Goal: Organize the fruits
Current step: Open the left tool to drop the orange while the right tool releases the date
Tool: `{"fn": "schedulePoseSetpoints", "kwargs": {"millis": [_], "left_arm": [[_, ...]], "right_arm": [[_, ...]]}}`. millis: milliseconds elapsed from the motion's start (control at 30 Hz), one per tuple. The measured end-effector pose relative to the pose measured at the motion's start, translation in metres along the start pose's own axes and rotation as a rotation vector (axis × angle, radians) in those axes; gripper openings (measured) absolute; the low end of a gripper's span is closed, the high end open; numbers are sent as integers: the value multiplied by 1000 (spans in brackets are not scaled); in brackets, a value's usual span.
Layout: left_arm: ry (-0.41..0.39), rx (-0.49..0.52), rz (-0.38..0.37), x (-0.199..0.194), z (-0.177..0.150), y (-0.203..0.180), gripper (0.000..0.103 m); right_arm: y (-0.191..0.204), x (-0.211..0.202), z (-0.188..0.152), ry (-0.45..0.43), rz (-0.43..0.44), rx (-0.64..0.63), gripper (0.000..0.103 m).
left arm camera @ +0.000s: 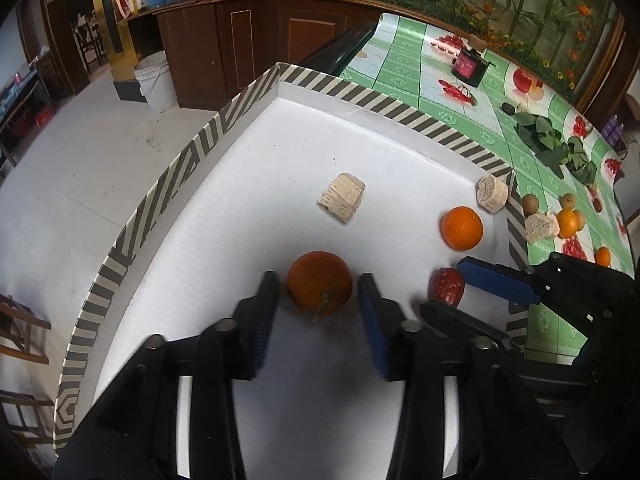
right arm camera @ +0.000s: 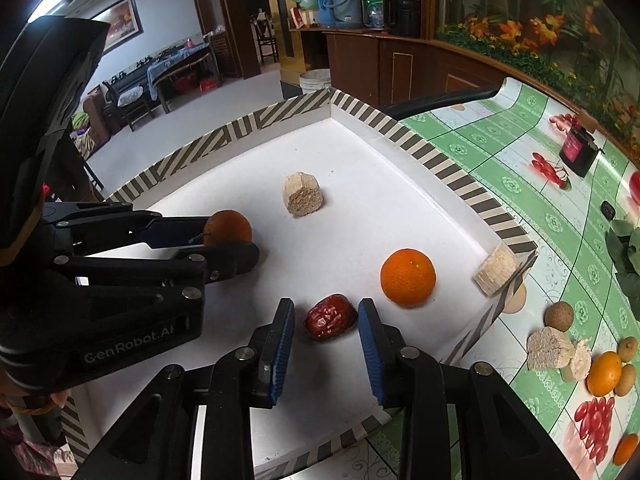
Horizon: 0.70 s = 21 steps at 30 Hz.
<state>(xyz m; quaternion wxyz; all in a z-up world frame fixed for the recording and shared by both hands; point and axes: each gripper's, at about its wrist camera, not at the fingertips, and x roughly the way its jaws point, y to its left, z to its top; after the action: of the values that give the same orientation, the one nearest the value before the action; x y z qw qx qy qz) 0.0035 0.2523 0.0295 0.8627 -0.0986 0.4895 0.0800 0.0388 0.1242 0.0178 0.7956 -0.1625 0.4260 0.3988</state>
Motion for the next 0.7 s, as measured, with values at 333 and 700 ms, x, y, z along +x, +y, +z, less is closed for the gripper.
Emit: {"fn": "schedulePoseSetpoints", "kwargs": {"millis": [333,700], "left_arm": [[-38,-25,-1,-16,-2,1,61],[-86,16,-31,-43,-13,-30,61]], "right_arm": [[-15,-37,-9,-95,40,74,37],[-61,-79,-56,-140,-32,194,37]]}}
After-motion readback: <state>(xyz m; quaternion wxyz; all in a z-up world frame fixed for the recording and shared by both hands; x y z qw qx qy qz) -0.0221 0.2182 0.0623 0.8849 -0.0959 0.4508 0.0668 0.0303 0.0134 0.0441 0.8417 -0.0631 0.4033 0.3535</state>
